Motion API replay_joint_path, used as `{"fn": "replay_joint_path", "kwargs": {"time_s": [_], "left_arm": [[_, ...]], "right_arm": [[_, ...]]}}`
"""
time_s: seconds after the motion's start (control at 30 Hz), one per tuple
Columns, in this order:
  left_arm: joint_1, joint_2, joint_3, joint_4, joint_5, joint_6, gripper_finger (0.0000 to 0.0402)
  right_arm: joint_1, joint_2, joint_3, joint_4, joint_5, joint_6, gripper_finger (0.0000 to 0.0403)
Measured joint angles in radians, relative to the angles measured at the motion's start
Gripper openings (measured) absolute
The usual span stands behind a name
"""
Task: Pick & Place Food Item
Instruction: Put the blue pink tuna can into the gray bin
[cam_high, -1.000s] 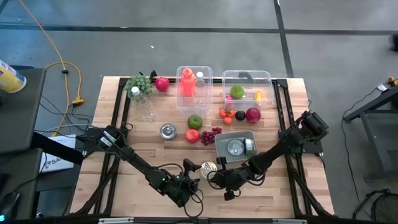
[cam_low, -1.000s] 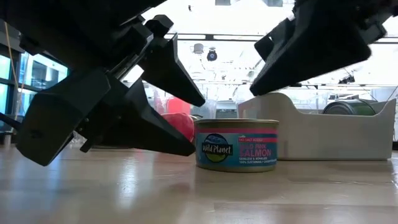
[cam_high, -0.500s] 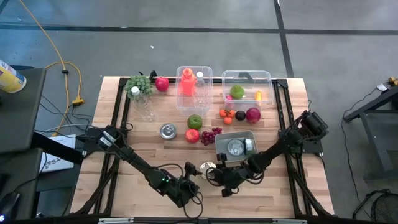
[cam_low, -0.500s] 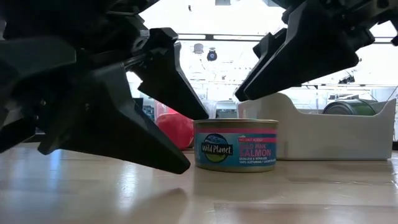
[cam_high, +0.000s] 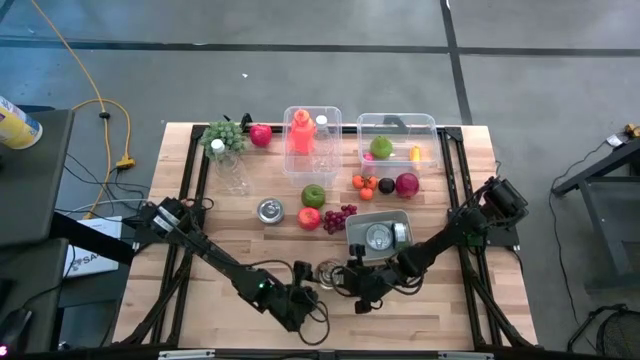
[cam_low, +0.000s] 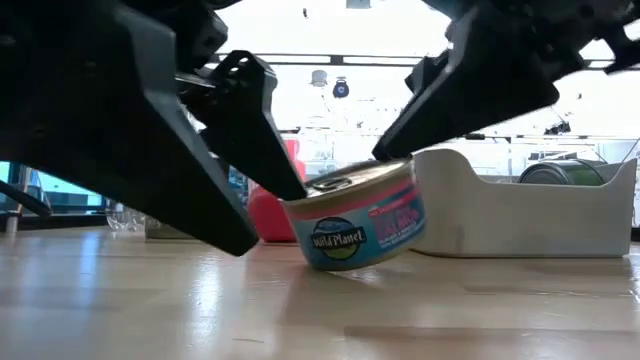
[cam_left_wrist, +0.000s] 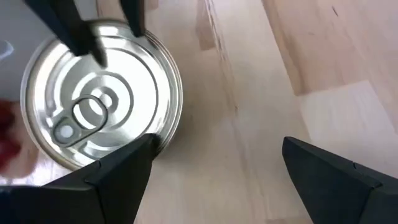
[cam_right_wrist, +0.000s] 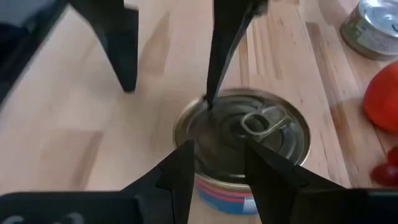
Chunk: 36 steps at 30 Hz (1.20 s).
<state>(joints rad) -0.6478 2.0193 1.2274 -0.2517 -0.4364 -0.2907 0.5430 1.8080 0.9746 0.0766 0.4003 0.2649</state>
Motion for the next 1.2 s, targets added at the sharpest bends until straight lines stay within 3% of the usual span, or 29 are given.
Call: {"fn": "replay_joint_path", "kwargs": {"time_s": [0.2,0.53,0.73,0.9,1.07,1.2], "left_arm": [[-0.016,0.001,-0.001,-0.022,-0.013,-0.020,0.0342],[-0.017,0.004,-0.014,-0.032,0.057,-0.087,0.0341],[-0.016,0.004,-0.019,-0.028,0.058,-0.099,0.0341],[-0.016,0.004,-0.019,-0.027,0.053,-0.099,0.0342],[-0.019,0.004,-0.021,-0.024,0.041,-0.098,0.0342],[-0.020,0.004,-0.021,-0.023,0.037,-0.097,0.0342]], "right_arm": [[-0.008,0.000,0.000,0.033,-0.006,-0.006,0.0128],[0.016,-0.018,-0.006,0.179,-0.009,-0.102,0.0122],[0.024,-0.050,-0.004,0.155,0.036,-0.080,0.0122],[0.009,-0.050,-0.003,0.105,0.151,-0.061,0.0122],[-0.030,-0.049,-0.004,0.064,0.024,0.004,0.0123],[-0.034,-0.049,-0.004,0.103,-0.077,0.031,0.0147]]}}
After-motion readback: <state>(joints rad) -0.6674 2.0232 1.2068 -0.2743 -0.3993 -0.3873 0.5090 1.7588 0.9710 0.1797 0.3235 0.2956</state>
